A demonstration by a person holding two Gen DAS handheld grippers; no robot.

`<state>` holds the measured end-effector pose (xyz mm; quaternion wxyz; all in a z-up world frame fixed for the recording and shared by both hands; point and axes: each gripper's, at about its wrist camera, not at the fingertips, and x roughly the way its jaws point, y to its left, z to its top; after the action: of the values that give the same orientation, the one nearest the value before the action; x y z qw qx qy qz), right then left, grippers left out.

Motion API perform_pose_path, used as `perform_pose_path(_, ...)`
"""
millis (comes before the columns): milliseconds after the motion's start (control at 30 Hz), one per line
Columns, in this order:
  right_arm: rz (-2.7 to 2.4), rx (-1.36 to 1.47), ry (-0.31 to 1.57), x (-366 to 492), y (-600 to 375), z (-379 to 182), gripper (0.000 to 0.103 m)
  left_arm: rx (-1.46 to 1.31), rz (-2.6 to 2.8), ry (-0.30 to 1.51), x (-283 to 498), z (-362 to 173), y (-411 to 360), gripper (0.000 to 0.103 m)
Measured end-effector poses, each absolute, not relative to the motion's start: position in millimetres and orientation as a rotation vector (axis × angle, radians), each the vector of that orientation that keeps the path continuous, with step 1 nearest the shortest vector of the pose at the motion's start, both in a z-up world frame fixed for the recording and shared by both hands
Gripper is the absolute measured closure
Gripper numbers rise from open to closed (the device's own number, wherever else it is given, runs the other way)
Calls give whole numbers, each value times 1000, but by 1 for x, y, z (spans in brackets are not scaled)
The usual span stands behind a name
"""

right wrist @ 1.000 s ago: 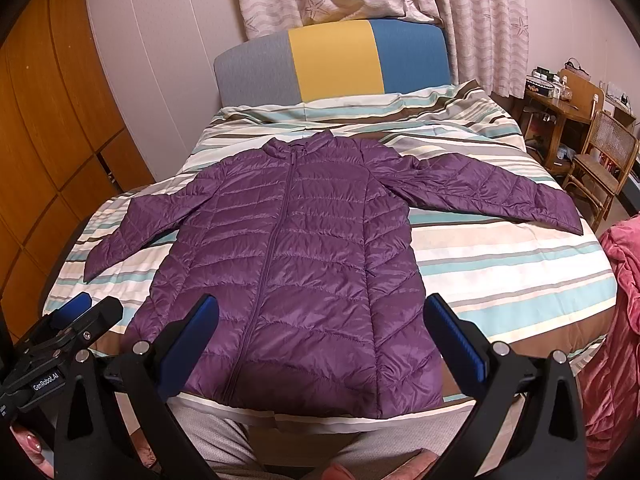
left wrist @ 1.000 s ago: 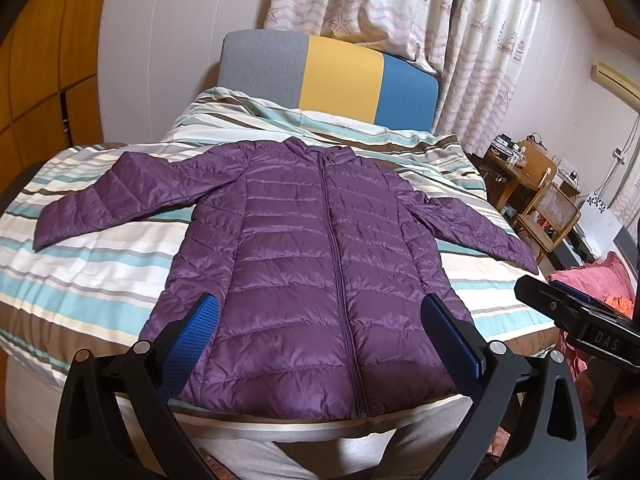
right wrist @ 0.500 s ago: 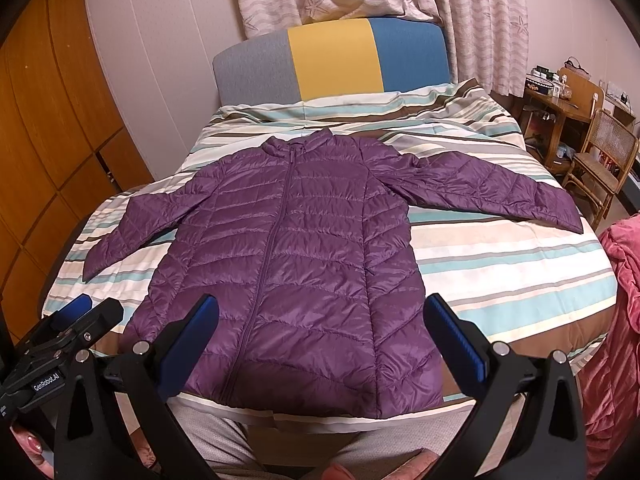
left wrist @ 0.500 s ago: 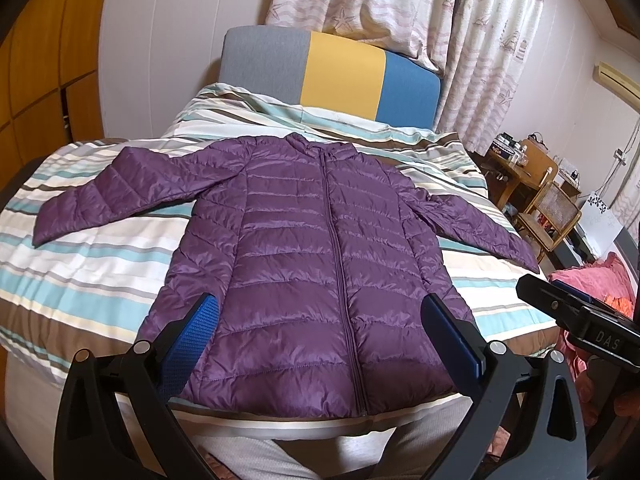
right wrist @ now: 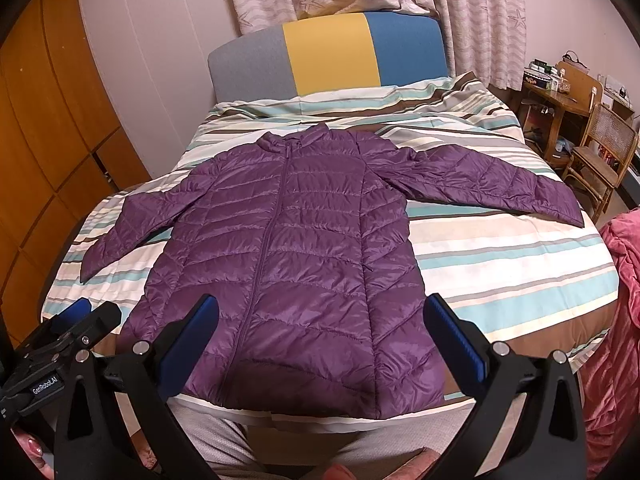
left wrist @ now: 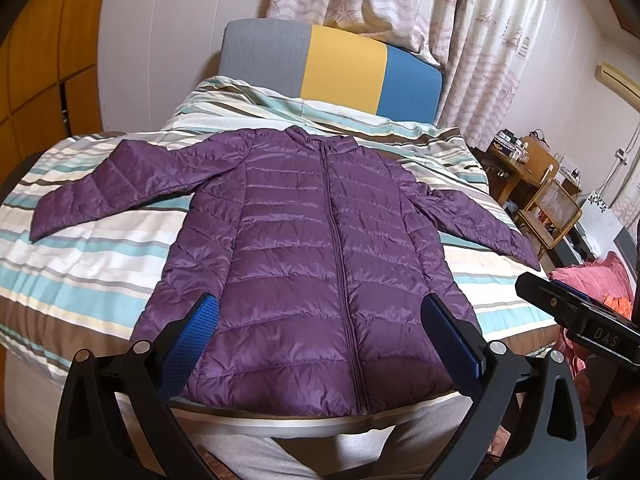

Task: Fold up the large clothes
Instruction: 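Reach the right tool to the sleeve nearest it and grasp the cuff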

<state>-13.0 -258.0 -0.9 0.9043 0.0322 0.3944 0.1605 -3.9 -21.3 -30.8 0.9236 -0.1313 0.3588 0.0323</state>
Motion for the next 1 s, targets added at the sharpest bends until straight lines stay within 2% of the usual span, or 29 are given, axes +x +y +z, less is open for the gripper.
perform_pose_path(533,298,100,815,18,-273,-22,2,-286,117,799,26,-42,-3,3)
perform_pose_path(733,216,234,807,58,-312,-64,2,-278,188,771,56,-58,22,3)
perform_pose_path(900,11,167,936,105,-349,-110,2,-298,268,720,85,-69,50,3)
perform_pose_path(1000,-54,228,929,128,-382,-127,2,-217,338,720,113,-74,59,3)
